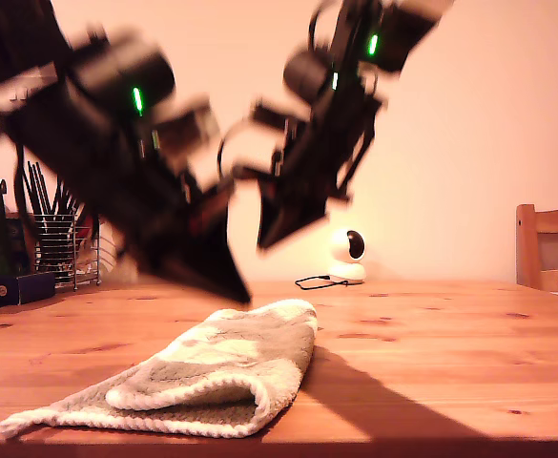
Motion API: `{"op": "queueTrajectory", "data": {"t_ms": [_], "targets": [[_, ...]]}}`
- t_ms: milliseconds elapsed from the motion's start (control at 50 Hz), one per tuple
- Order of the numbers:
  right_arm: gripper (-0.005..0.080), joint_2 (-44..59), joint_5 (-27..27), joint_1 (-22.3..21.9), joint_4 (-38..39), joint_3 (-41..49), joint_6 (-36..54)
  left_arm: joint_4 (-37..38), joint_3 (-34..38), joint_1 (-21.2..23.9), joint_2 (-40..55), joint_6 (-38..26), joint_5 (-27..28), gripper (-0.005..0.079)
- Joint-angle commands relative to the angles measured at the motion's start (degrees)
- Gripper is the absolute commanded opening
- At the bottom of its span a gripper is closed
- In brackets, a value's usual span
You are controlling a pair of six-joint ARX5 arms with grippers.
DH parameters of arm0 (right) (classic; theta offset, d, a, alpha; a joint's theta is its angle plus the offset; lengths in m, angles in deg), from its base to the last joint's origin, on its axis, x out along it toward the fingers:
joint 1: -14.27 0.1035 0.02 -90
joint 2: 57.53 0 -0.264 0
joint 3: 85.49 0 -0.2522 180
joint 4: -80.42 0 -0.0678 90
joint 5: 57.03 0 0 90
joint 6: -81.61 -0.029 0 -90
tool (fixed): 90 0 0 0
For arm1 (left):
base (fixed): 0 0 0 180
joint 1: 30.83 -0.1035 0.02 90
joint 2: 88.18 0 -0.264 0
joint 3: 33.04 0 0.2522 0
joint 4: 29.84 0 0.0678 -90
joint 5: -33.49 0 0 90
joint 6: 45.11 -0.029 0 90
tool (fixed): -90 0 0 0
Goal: Fold the tea towel in front of you. After folding it, place it to the left side.
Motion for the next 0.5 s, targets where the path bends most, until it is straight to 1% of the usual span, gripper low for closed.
{"op": "queueTrajectory", "data": {"t_ms": [0, 120, 240, 480], "targets": [[-0.0012, -2.38, -1.05, 0.13, 1.4, 0.24, -0.24, -0.04, 1.05, 0.04, -1.55, -0.7, -0.94, -0.0019], [-0.0012, -5.7, -2.23, 0.13, 3.32, 2.47, -0.37, 0.48, 1.51, 0.07, -4.5, -1.75, -1.9, -0.0019], [-0.0012, -9.77, -2.54, 0.13, 4.13, 6.01, -0.11, 0.42, 3.61, 0.04, -7.58, -2.21, -2.73, -0.0019], [-0.0012, -20.31, -2.54, -0.13, 10.43, 21.59, 0.17, -0.48, 9.94, -0.22, -13.18, -3.32, -4.68, -0.0019]]}}
